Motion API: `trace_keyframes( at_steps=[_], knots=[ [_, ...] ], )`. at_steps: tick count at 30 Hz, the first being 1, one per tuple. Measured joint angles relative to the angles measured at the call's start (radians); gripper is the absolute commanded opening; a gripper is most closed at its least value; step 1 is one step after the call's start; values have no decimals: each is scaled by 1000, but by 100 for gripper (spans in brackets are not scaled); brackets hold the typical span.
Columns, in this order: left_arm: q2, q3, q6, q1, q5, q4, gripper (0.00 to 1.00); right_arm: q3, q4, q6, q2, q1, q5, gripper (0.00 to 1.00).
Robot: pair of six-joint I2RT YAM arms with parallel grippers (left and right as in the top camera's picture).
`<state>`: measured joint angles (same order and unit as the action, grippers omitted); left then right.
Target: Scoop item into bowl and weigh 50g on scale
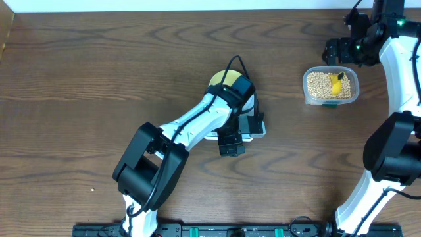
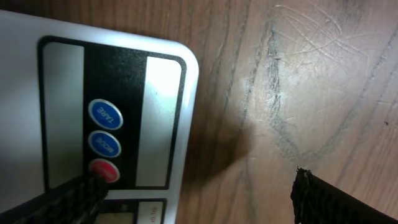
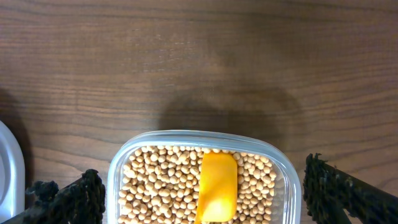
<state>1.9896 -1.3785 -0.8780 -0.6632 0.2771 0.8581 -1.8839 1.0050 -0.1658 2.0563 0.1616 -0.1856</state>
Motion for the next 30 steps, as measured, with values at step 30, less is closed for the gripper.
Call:
trace_keyframes(
  at_steps=[30],
  knots=[
    [-7, 12, 37, -34, -4, 16, 98, 0, 0, 0, 0, 0, 0, 99]
  ],
)
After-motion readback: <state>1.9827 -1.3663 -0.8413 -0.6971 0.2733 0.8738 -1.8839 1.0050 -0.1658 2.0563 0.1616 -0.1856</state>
